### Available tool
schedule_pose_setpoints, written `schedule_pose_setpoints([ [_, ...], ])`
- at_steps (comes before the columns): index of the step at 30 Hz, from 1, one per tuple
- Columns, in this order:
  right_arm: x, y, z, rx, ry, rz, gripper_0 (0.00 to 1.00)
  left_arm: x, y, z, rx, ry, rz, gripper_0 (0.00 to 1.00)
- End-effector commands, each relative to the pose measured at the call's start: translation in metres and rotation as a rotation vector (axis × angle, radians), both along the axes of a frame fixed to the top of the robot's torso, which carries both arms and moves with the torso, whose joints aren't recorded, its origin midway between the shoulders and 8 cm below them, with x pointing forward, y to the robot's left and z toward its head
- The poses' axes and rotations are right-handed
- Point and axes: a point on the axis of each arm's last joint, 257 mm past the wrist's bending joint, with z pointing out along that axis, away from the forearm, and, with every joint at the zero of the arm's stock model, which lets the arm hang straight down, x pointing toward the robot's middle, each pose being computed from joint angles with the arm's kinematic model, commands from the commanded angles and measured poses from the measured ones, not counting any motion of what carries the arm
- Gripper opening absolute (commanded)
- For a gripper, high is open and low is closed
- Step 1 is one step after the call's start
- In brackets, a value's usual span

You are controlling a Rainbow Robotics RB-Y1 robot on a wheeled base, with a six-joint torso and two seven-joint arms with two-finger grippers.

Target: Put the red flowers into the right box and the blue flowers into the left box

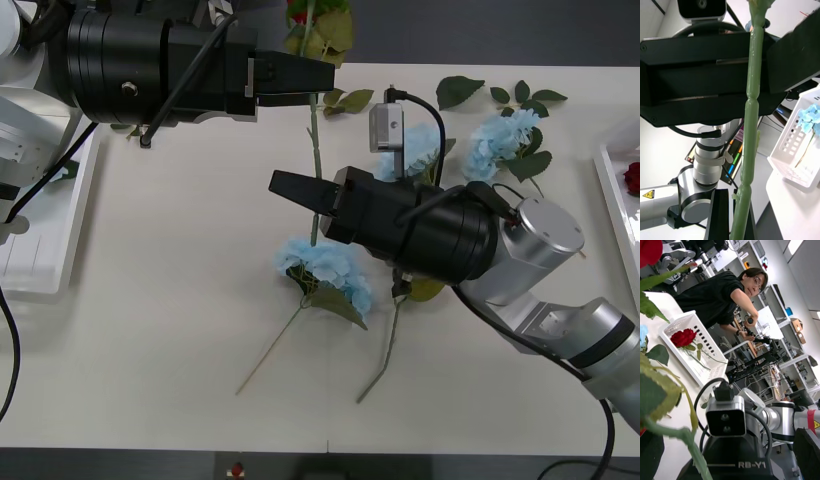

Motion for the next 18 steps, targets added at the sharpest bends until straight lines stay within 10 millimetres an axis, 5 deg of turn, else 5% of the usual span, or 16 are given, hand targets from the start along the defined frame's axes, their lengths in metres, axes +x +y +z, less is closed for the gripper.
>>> schedule_pose_setpoints([
  [1,0.001,-0.021,0.018,-0.058,-0.071,0.009,0.00,-0.005,-0.007,0.021,-0.020,-0.064,-0.021,1.00],
  [6,0.014,-0.059,0.003,-0.209,-0.125,-0.029,0.00,-0.005,-0.007,0.021,-0.020,-0.064,-0.021,1.00],
  [9,0.022,-0.086,-0.008,-0.303,-0.142,-0.055,0.00,-0.001,-0.003,0.004,-0.006,-0.033,-0.003,1.00],
  [18,0.056,-0.213,-0.044,-0.686,-0.163,-0.209,0.00,0.007,0.033,-0.017,0.103,-0.040,0.064,1.00],
])
